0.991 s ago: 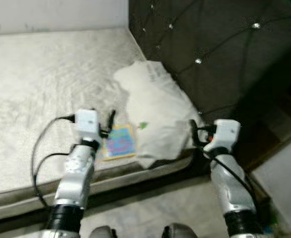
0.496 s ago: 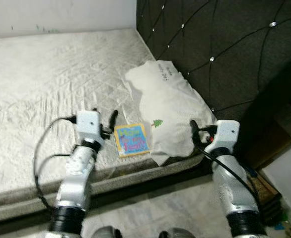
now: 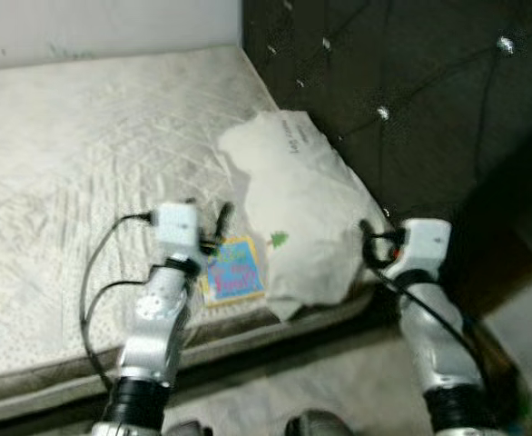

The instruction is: Clean up the room

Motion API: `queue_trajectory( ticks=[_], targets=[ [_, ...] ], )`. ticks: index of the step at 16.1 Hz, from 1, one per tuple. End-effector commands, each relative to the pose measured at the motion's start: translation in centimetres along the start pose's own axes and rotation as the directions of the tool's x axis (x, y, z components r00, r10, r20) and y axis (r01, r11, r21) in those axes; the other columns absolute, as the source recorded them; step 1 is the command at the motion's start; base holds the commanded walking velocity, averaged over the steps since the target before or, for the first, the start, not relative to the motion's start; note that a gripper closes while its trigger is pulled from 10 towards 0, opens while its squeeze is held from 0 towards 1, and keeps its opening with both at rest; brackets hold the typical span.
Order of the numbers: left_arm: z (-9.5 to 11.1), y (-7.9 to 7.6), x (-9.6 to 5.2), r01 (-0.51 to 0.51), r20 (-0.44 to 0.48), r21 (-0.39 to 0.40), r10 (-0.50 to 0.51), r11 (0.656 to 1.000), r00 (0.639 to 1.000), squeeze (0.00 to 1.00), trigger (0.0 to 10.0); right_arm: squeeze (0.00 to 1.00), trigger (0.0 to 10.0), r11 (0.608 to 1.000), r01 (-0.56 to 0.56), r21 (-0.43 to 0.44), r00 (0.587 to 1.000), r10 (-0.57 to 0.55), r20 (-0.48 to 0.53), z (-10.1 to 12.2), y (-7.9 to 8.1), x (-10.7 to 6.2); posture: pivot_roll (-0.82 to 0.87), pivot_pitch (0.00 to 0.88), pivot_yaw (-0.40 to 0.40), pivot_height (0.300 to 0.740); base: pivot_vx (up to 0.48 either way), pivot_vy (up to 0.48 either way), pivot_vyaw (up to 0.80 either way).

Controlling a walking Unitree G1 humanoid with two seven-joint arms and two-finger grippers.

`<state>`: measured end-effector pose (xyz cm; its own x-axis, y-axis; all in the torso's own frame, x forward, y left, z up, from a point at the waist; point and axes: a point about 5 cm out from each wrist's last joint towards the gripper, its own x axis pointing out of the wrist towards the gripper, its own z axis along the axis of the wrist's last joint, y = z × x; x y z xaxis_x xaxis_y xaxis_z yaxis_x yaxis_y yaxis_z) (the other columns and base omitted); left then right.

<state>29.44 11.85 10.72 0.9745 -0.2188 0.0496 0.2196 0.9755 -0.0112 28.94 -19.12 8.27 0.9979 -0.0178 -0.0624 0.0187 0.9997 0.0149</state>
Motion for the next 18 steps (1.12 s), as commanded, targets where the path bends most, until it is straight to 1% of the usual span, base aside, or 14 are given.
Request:
queue_trajectory(
  ticks=[1, 2, 3, 4, 7, 10, 12, 13, 15, 18],
  targets=[
    [0.0, 1.2, -0.2, -0.055, -0.010, 0.034, 0.055, 0.998, 0.998, 0.00, 10.0, 0.00, 10.0, 1.000, -0.029, 0.010, 0.999, 0.029, 0.013, 0.3, 0.9, 0.2, -0.04, 0.038, -0.032, 0.740, 0.000, 0.000, 0.00],
    [-0.2, 1.3, -0.1, -0.071, -0.018, 0.053, 0.072, 0.996, 0.997, 0.00, 10.0, 0.00, 10.0, 1.000, -0.030, 0.009, 0.999, 0.030, 0.013, 0.3, 0.9, 0.3, -0.04, 0.038, -0.032, 0.740, 0.000, 0.000, 0.00],
    [-0.4, 1.1, -0.2, -0.047, -0.037, 0.029, 0.048, 0.998, 0.998, 0.00, 10.0, 0.00, 10.0, 0.999, -0.031, 0.012, 0.999, 0.031, 0.015, 0.3, 0.9, 0.3, -0.04, 0.036, -0.030, 0.740, 0.000, 0.000, 0.00],
    [-0.4, 1.2, -0.2, -0.046, -0.033, 0.031, 0.047, 0.998, 0.998, 0.00, 10.0, 0.00, 10.0, 0.999, -0.031, 0.012, 0.999, 0.031, 0.015, 0.3, 0.9, 0.3, -0.04, 0.036, -0.030, 0.740, 0.000, 0.000, 0.00],
    [-0.5, 1.5, -0.4, -0.063, -0.038, 0.022, 0.063, 0.998, 0.997, 0.00, 10.0, 0.00, 10.0, 1.000, -0.027, 0.014, 1.000, 0.027, 0.015, 0.2, 0.8, 0.2, -0.04, 0.033, -0.024, 0.740, 0.000, 0.480, 0.00],
    [-0.8, 1.9, -1.0, -0.080, -0.054, 0.022, 0.081, 0.997, 0.995, 0.00, 10.0, 0.00, 10.0, 1.000, -0.022, 0.017, 1.000, 0.022, 0.016, 0.2, 0.7, 0.1, -0.04, 0.033, -0.018, 0.740, 0.000, 0.480, 0.00],
    [-1.2, 2.5, -1.6, -0.078, -0.070, 0.035, 0.081, 0.996, 0.994, 0.00, 10.0, 0.00, 10.0, 1.000, -0.014, 0.017, 1.000, 0.014, 0.014, 0.2, 0.4, 0.0, -0.05, 0.042, -0.019, 0.740, 0.000, 0.480, 0.00],
    [-1.2, 2.7, -1.7, -0.082, -0.073, 0.039, 0.085, 0.996, 0.994, 0.00, 10.0, 0.00, 10.0, 1.000, -0.013, 0.016, 1.000, 0.013, 0.014, 0.2, 0.4, 0.0, -0.04, 0.043, -0.020, 0.740, 0.000, 0.480, 0.00],
    [-1.2, 2.9, -1.6, -0.093, -0.072, 0.040, 0.095, 0.995, 0.993, 0.00, 10.0, 0.00, 10.0, 1.000, -0.013, 0.014, 1.000, 0.013, 0.012, 0.2, 0.3, 0.1, -0.04, 0.044, -0.021, 0.740, 0.000, 0.480, 0.00],
    [-0.8, 2.5, -1.1, -0.092, -0.062, 0.020, 0.093, 0.996, 0.994, 0.00, 10.0, 0.00, 10.0, 1.000, -0.016, 0.006, 1.000, 0.016, 0.011, 0.3, 0.4, 0.2, -0.05, 0.042, -0.024, 0.740, 0.000, 0.480, 0.00]
  ],
)
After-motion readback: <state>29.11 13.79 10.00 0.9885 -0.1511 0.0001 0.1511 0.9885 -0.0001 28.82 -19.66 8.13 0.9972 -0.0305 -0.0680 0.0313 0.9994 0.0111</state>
